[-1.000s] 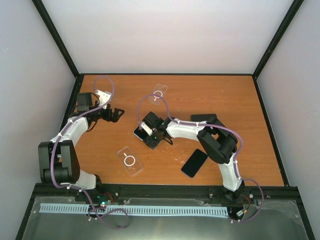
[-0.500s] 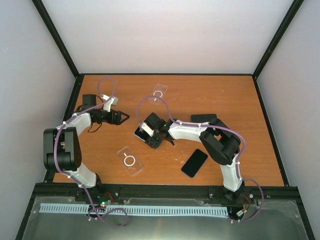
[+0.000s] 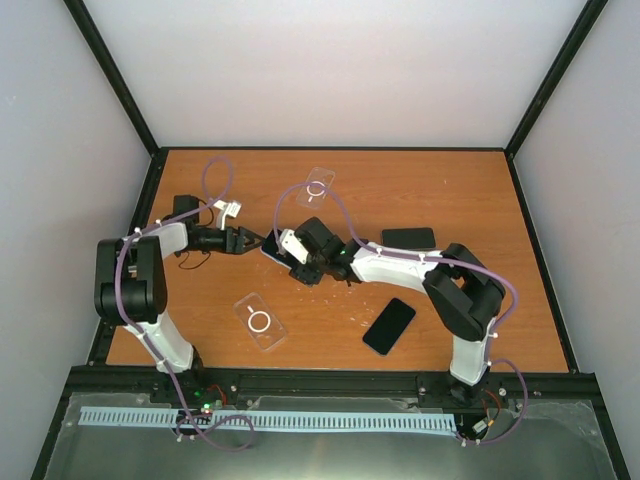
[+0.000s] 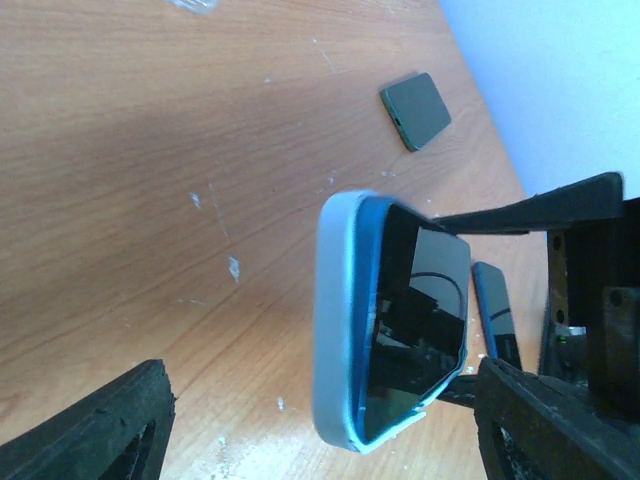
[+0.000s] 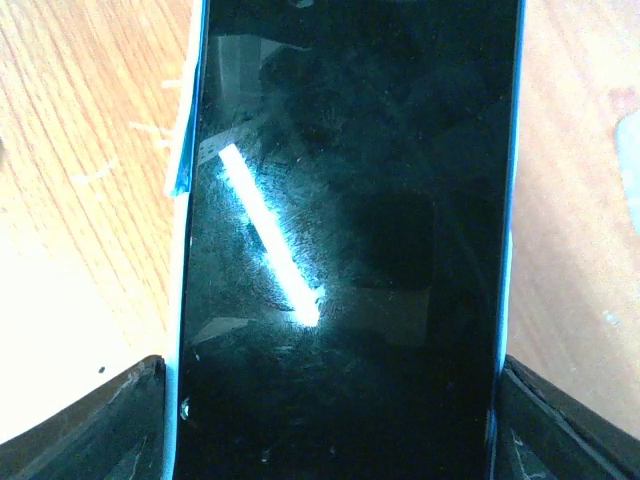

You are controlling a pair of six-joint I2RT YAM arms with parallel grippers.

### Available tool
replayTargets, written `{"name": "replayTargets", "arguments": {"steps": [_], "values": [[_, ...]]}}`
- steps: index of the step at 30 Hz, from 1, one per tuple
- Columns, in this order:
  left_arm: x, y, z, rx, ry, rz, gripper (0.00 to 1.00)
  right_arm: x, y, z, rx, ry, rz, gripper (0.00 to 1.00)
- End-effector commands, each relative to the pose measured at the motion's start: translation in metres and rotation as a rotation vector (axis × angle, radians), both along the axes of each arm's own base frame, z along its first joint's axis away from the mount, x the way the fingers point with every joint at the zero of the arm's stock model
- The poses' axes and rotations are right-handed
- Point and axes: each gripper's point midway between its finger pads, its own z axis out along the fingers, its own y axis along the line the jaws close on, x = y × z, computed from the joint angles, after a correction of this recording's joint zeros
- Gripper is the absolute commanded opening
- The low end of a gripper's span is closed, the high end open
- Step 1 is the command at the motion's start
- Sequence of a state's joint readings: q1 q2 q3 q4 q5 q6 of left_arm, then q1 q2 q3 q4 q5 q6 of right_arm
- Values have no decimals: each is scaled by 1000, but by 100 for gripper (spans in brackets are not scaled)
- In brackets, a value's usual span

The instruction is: Put the phone into the phone case

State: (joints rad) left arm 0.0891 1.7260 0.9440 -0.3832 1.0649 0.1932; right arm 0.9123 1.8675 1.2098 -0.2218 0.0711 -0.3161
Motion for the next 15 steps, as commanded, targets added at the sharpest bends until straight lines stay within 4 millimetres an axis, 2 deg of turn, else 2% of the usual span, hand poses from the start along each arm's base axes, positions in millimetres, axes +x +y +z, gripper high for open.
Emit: {"name": "replayTargets", "arguments": {"steps": [1, 5, 10, 15], "values": [[-1, -7, 15, -107, 2, -50, 81, 9, 19, 56, 143, -138, 41, 52], [-8, -14, 21, -184, 12, -93, 78, 7, 23, 64, 163, -149, 56, 52], [-14, -19, 31, -247, 7, -132, 68, 3, 28, 67, 159, -175, 72, 52], [-16, -22, 33, -270, 11, -145, 48, 2, 31, 72, 158, -208, 78, 52]]}}
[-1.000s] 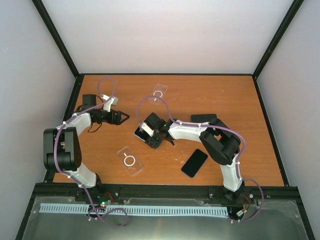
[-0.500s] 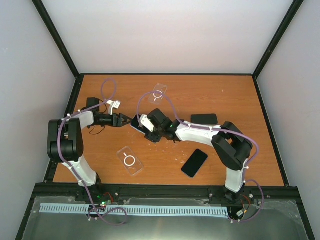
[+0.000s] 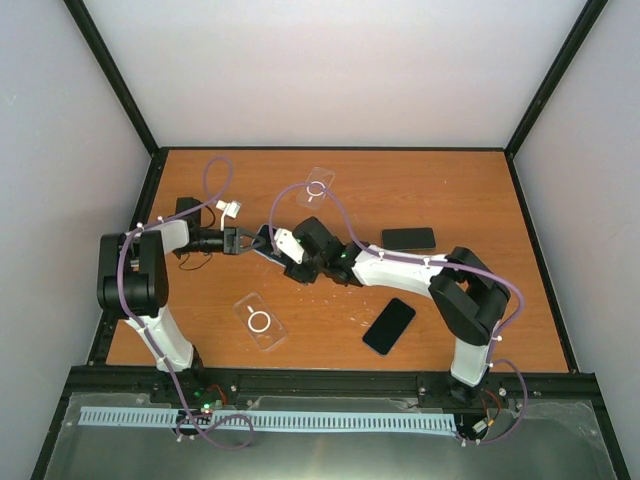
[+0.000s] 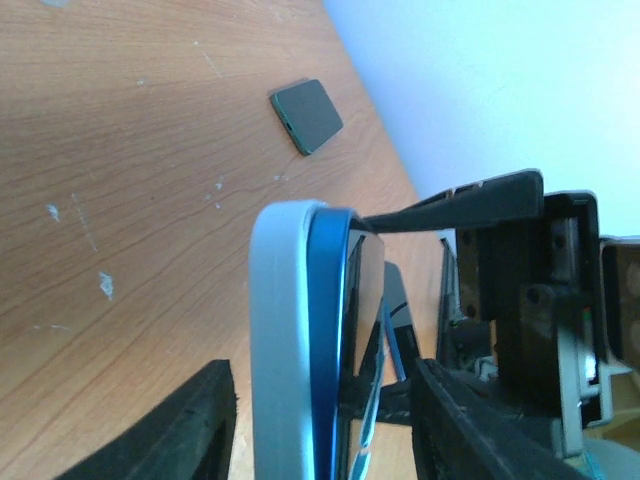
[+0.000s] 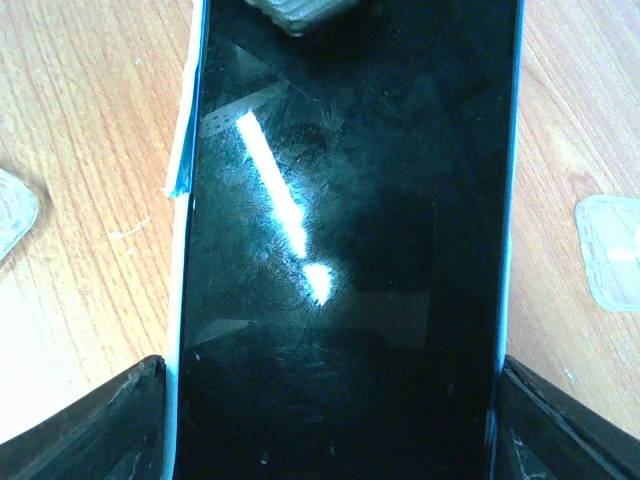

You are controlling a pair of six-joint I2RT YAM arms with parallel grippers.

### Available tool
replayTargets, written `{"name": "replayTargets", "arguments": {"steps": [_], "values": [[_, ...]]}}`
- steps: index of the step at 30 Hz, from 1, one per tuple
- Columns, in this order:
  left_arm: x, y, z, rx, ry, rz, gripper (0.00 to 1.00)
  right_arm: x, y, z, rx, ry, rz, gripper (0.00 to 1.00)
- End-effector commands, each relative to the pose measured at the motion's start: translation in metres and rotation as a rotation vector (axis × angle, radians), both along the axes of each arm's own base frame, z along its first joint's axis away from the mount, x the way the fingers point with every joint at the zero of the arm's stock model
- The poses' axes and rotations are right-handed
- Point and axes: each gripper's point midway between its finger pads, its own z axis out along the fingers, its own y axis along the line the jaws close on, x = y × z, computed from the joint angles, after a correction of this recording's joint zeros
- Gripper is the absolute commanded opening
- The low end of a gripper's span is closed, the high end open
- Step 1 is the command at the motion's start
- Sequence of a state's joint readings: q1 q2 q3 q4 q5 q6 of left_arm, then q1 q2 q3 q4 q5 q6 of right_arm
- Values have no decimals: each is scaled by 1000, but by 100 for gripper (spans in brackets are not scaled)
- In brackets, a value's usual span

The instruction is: Put the phone into the phone case

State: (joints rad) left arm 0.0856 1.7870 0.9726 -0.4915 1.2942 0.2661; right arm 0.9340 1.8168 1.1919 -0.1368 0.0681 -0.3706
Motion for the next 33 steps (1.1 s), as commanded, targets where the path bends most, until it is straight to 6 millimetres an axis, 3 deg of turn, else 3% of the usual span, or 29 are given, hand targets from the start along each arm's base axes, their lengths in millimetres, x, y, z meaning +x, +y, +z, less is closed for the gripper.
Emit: {"name": "replayTargets", "arguments": {"steps": [1, 9, 14, 16, 22, 29, 33], "values": [[2, -4, 16, -63, -45, -35, 44, 4, 15, 42, 91, -114, 14, 53], [6, -2, 17, -16, -74, -23, 13, 0, 14, 43, 73, -98, 12, 56], [7, -1, 23, 3, -111, -23, 2, -9, 11, 39, 55, -55, 36, 72], [8, -1, 26, 14, -134, -24, 1, -16, 12, 40, 57, -10, 62, 81], [1, -1, 41, 30, -222, -56, 1, -37, 10, 67, 132, 159, 126, 100], [-20, -8, 71, -1, -351, -132, 1, -34, -17, 109, 275, 321, 189, 100], [-36, -23, 88, -6, -442, -207, 1, -30, -34, 124, 370, 402, 230, 96]]}}
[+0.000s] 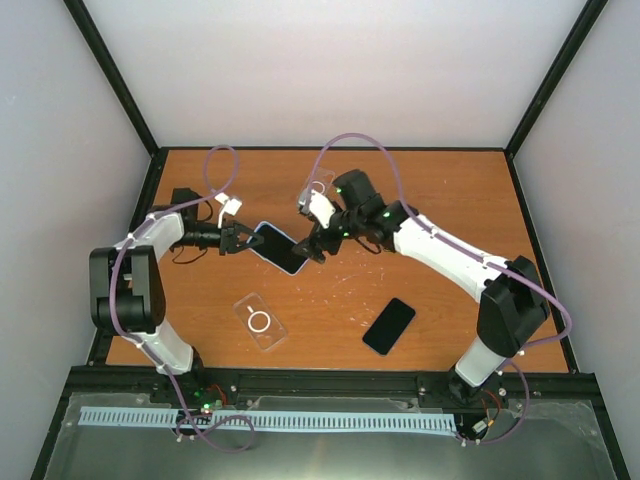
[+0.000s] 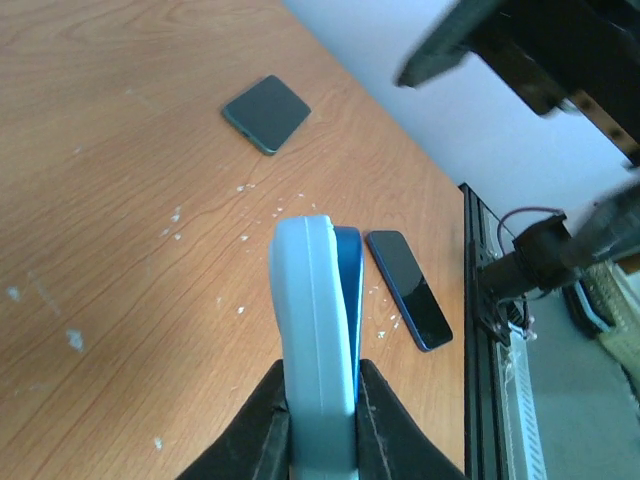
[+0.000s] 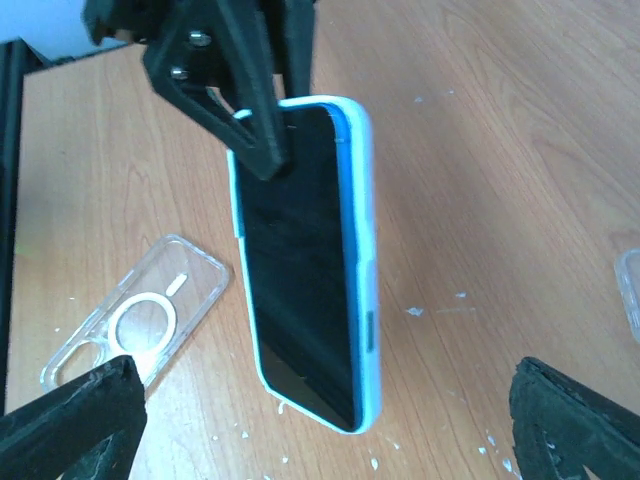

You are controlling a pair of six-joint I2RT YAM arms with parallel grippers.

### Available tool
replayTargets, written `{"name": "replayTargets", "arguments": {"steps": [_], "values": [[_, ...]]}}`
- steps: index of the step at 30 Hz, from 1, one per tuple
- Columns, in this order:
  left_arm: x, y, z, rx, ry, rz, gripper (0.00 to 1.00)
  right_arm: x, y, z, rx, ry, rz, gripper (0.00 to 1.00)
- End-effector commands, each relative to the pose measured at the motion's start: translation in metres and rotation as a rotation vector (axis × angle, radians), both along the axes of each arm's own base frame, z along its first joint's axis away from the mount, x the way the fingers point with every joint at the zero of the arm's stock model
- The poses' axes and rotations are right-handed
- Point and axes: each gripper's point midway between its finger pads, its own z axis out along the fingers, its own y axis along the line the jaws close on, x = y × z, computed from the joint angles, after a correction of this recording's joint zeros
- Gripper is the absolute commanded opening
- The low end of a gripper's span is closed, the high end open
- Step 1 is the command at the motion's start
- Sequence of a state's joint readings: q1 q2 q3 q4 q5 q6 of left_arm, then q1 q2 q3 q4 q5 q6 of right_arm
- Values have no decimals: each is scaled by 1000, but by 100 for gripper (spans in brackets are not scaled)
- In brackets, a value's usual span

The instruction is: Put the phone into the phone case

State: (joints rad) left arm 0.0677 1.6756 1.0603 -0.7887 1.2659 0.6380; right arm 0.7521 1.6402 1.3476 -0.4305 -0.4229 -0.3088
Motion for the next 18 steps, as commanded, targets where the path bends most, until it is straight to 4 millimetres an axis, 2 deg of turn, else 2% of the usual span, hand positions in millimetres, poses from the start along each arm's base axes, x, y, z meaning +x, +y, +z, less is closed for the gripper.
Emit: {"name": "replayTargets", "arguments": {"steps": [1, 8, 11, 15, 18], "values": [[-22, -23, 50, -73, -196, -132, 1, -17, -11, 21, 114, 140, 108, 94], [-43, -47, 80, -82, -311, -217, 0, -41, -10, 33, 174, 185, 220, 82], [-52, -55, 88, -68, -353, -250, 1, -42, -9, 34, 186, 188, 218, 77], [-62, -66, 94, -51, -386, -283, 1, -37, -5, 37, 196, 189, 199, 65], [-62, -67, 95, -40, -399, -279, 1, -36, -3, 41, 205, 177, 192, 51]]}}
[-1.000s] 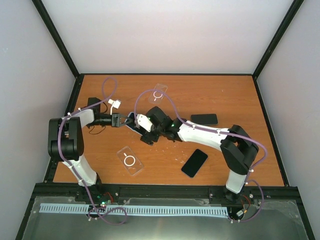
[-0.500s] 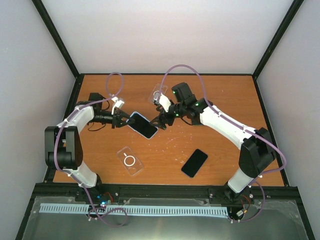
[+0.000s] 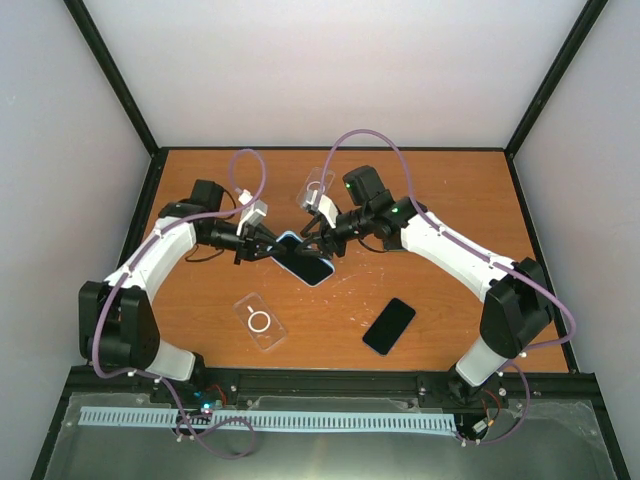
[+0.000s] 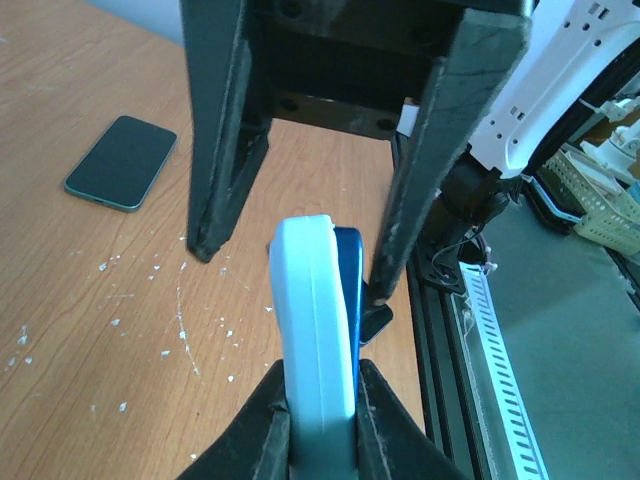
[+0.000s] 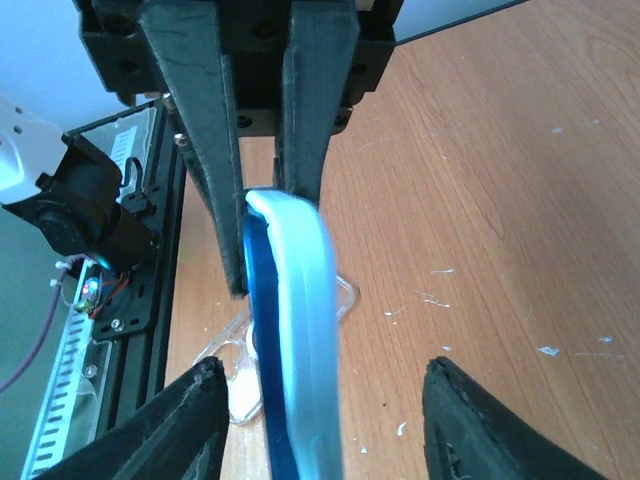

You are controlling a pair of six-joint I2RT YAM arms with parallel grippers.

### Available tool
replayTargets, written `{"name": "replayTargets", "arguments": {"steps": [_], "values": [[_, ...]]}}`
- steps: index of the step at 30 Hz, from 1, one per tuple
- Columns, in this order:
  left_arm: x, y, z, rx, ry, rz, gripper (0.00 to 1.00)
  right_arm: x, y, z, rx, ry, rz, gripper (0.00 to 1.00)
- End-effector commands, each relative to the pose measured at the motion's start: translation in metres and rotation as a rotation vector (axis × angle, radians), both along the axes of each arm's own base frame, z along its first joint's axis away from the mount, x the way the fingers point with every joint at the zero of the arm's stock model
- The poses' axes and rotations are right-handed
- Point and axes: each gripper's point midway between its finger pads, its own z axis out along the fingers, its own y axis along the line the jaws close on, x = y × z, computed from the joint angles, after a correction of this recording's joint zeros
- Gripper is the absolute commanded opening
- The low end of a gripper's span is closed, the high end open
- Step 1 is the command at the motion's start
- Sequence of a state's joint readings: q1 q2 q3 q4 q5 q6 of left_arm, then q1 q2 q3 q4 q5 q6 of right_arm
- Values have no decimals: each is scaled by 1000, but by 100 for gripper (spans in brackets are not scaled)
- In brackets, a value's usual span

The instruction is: Put the phone into the phone case

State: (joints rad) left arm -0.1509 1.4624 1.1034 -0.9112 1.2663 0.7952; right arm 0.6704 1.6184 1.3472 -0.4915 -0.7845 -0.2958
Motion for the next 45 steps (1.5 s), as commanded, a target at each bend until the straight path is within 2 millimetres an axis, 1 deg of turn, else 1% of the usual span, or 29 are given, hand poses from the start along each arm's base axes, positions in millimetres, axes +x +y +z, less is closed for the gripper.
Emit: {"name": "replayTargets", "arguments": {"steps": [1, 2, 4, 6, 9, 11, 12, 13, 15, 18, 22, 27, 28, 31, 33, 35, 36, 37, 40, 43, 45], "values": [[1, -6, 29, -50, -111, -22, 1, -6, 5, 19, 49, -26, 11, 44], [2, -5, 29, -44, -110, -17, 1, -7, 6, 20, 49, -35, 12, 34], [3, -6, 28, -39, -110, -14, 1, -8, 6, 22, 45, -56, 11, 23], [4, -6, 28, -39, -109, -11, 1, -8, 6, 21, 34, -74, 11, 13], [7, -6, 27, -38, -107, -8, 1, -7, 5, 17, 3, -115, 6, 3], [8, -6, 26, -36, -106, -6, 1, -7, 4, 17, -10, -142, 0, 3], [8, -6, 26, -33, -107, -4, 3, -7, 2, 17, -14, -150, -1, 3], [9, -6, 26, -29, -108, 0, 7, -8, 2, 18, -16, -156, 0, 3], [13, -6, 28, -24, -123, 12, 20, -10, 1, 19, -15, -158, 5, 3], [15, -6, 36, -27, -170, 33, 28, -11, 0, 19, -12, -151, 8, 3], [16, -6, 44, -41, -211, 42, 32, -13, 3, 18, -3, -129, 17, 3], [18, -8, 48, -48, -225, 39, 32, -13, 5, 21, 11, -115, 23, 3], [17, -9, 47, -48, -224, 33, 32, -13, 6, 22, 13, -114, 23, 3], [11, -17, 40, -24, -226, 8, 39, -12, 7, 23, 14, -113, 23, 3], [7, -24, 32, 4, -231, -5, 40, -11, 8, 23, 16, -111, 22, 3], [5, -27, 26, 18, -231, -15, 38, -11, 9, 24, 19, -107, 24, 3], [4, -28, 24, 20, -228, -17, 35, -11, 9, 23, 18, -106, 24, 3], [5, -28, 23, 21, -228, -18, 32, -11, 9, 23, 18, -105, 24, 3], [6, -28, 22, 31, -235, -18, 14, -12, 8, 22, 15, -106, 28, 3], [4, -27, 21, 32, -236, -23, 3, -11, 7, 20, 7, -112, 28, 3], [3, -27, 21, 30, -233, -25, 1, -11, 6, 20, 3, -113, 24, 3]]}}
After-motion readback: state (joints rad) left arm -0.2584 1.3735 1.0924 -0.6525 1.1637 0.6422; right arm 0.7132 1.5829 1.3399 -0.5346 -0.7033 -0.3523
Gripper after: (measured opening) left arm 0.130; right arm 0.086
